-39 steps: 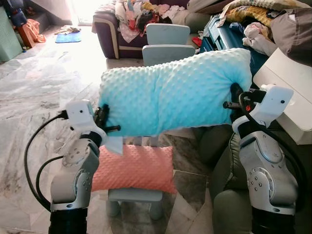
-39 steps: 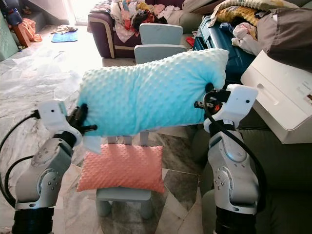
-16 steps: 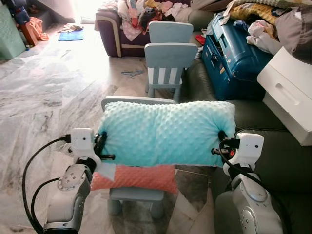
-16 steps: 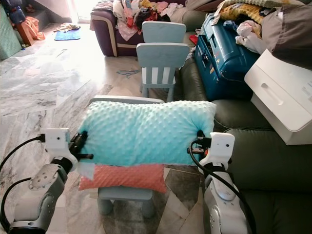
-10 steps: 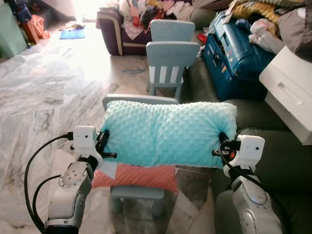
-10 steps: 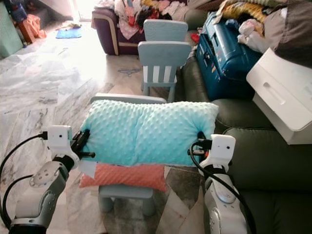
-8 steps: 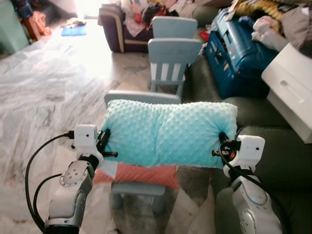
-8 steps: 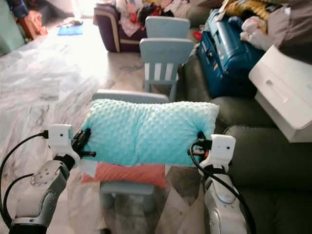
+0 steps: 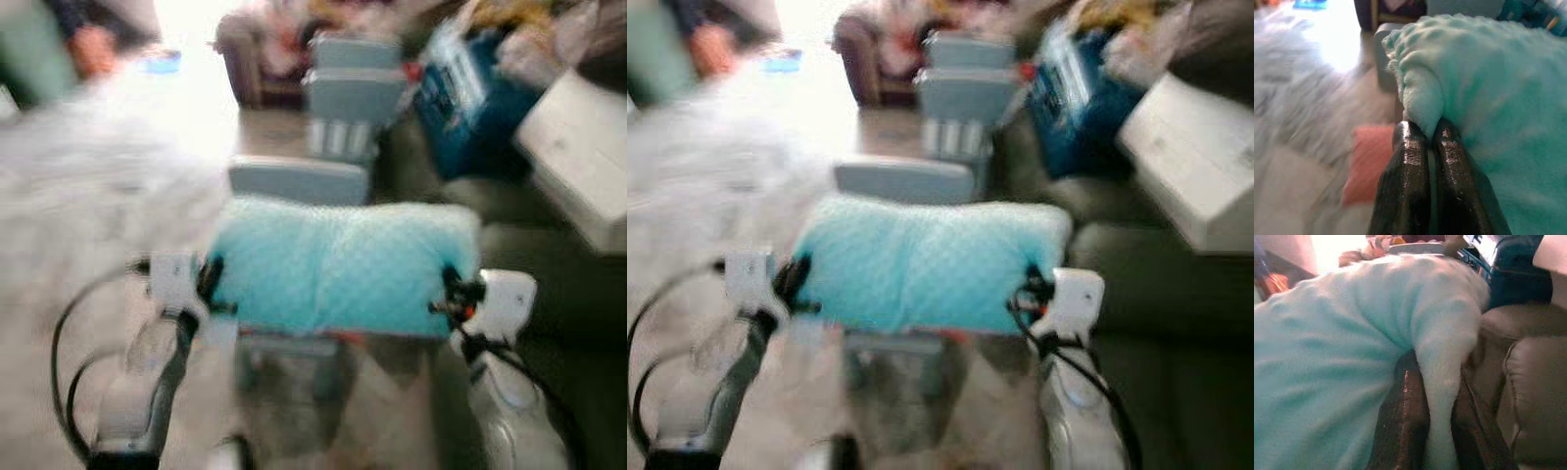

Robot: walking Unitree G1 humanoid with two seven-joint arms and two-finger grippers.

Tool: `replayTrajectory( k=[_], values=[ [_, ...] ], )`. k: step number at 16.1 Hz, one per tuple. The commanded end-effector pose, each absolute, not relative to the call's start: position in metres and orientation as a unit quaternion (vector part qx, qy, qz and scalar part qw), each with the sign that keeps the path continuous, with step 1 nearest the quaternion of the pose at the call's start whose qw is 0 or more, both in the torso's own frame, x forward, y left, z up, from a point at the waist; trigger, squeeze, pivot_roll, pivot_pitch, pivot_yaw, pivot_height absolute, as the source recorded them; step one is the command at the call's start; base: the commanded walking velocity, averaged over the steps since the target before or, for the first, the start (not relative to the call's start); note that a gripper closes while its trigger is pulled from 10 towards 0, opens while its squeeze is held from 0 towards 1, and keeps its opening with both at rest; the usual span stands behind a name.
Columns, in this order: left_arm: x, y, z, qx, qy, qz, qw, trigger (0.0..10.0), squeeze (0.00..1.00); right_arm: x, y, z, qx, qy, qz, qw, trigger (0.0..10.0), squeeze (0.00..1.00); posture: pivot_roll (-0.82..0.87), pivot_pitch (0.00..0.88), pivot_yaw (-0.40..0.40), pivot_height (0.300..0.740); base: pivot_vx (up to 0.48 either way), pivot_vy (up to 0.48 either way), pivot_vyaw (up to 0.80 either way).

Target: Move the pillow to the sofa

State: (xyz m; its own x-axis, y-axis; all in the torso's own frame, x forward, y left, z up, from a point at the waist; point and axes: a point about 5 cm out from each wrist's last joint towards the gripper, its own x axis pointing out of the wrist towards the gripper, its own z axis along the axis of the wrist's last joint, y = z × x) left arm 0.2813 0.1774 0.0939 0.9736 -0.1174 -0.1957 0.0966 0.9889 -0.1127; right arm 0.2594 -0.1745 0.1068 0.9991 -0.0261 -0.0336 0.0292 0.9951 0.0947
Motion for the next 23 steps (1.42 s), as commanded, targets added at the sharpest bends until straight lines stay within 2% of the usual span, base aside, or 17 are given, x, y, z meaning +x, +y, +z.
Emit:
replayTrajectory(
  k=[1, 13, 19, 23],
  values=[
    [0.287, 0.176, 0.104, -0.047, 0.085, -0.058, 0.994, 10.0, 0.0, 0.258, -0.179, 0.108, 0.047, 0.011, -0.025, 0.999, 0.0, 0.0, -0.12, 0.072, -0.006, 0.74, -0.401, 0.0, 0.0],
    [0.291, 0.176, 0.108, -0.044, 0.083, -0.061, 0.994, 10.0, 0.0, 0.261, -0.181, 0.111, 0.044, 0.007, -0.025, 0.999, 0.0, 0.0, -0.13, 0.065, -0.01, 0.74, -0.377, 0.0, 0.0],
    [0.301, 0.174, 0.12, -0.077, 0.07, -0.063, 0.993, 10.0, 0.0, 0.262, -0.182, 0.112, 0.043, 0.005, -0.025, 0.999, 0.0, 0.0, -0.13, 0.068, -0.01, 0.74, 0.0, 0.0, 0.0],
    [0.306, 0.175, 0.128, -0.084, 0.067, -0.061, 0.992, 10.0, 0.0, 0.263, -0.182, 0.114, 0.043, 0.003, -0.025, 0.999, 0.0, 0.0, -0.13, 0.07, -0.005, 0.74, 0.0, 0.39, 0.0]
  ],
)
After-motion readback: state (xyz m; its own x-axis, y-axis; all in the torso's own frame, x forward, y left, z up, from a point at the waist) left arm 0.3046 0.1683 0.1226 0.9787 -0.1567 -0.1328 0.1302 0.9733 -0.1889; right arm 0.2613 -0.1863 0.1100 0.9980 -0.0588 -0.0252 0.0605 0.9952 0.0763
